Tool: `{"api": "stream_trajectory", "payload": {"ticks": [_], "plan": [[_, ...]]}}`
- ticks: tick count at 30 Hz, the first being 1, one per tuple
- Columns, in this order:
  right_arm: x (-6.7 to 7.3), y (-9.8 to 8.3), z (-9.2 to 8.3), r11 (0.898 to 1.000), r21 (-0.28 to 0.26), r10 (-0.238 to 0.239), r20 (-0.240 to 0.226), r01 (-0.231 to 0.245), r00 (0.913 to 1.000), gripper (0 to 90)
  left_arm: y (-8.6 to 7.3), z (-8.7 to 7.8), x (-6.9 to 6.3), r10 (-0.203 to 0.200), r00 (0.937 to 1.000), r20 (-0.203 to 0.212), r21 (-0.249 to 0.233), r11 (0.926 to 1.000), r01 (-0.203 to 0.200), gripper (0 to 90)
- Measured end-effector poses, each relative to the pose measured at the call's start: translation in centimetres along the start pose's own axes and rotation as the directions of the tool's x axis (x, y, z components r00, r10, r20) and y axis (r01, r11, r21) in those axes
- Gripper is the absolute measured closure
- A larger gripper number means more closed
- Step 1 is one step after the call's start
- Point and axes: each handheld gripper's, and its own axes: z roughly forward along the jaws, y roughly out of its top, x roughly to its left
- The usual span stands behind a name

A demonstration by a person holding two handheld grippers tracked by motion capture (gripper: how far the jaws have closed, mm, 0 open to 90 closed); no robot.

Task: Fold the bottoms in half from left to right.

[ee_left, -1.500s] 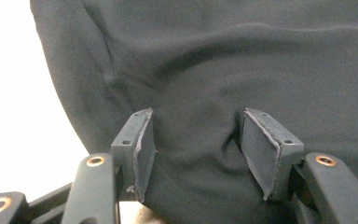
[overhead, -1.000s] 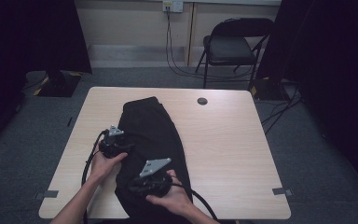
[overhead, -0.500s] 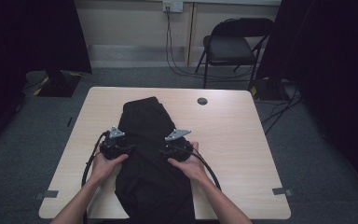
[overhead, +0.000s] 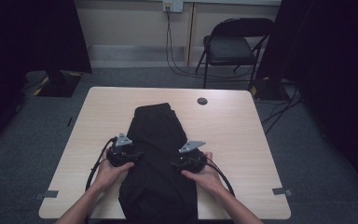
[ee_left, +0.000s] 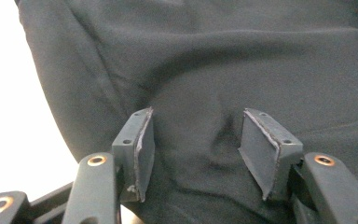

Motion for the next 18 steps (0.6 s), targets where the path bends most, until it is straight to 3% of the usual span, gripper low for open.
{"api": "stream_trajectory", "payload": {"ticks": [4,6,9,11,13,16,18], "plan": [[1.3,-2.6,-2.7,1.000,-0.003,0.008,0.006,-0.008,1.0000,42.6,0.1,-0.1,-2.8,0.048,0.9973,0.056,0.016,0.9987,-0.048,44.9],[2.1,-3.6,-3.9,1.000,0.012,0.002,0.001,-0.002,1.0000,42.5,0.1,-0.4,-3.7,0.082,0.9928,0.087,0.034,0.9957,-0.085,45.1],[3.4,-4.5,-5.3,0.999,0.042,-0.008,-0.016,0.008,0.9998,42.5,-0.3,-1.0,-5.3,0.094,0.9880,0.122,0.050,0.9936,-0.101,45.1],[4.6,-5.3,-6.6,0.996,0.082,-0.021,-0.041,0.024,0.9989,42.6,-0.5,-1.6,-6.3,0.121,0.9797,0.160,0.071,0.9886,-0.133,44.7],[4.9,-5.5,-7.0,0.996,0.087,-0.006,-0.045,0.010,0.9990,42.6,-0.7,-2.4,-7.3,0.146,0.9706,0.192,0.098,0.9811,-0.167,44.7],[5.1,-5.3,-7.3,0.996,0.086,-0.029,-0.048,0.033,0.9984,48.8,-0.6,-3.0,-7.6,0.162,0.9612,0.223,0.134,0.9716,-0.195,48.0],[3.9,-4.3,-7.5,0.999,0.033,-0.011,-0.014,0.012,0.9998,57.0,-0.1,-2.9,-7.1,0.148,0.9644,0.219,0.100,0.9798,-0.173,53.6]]}}
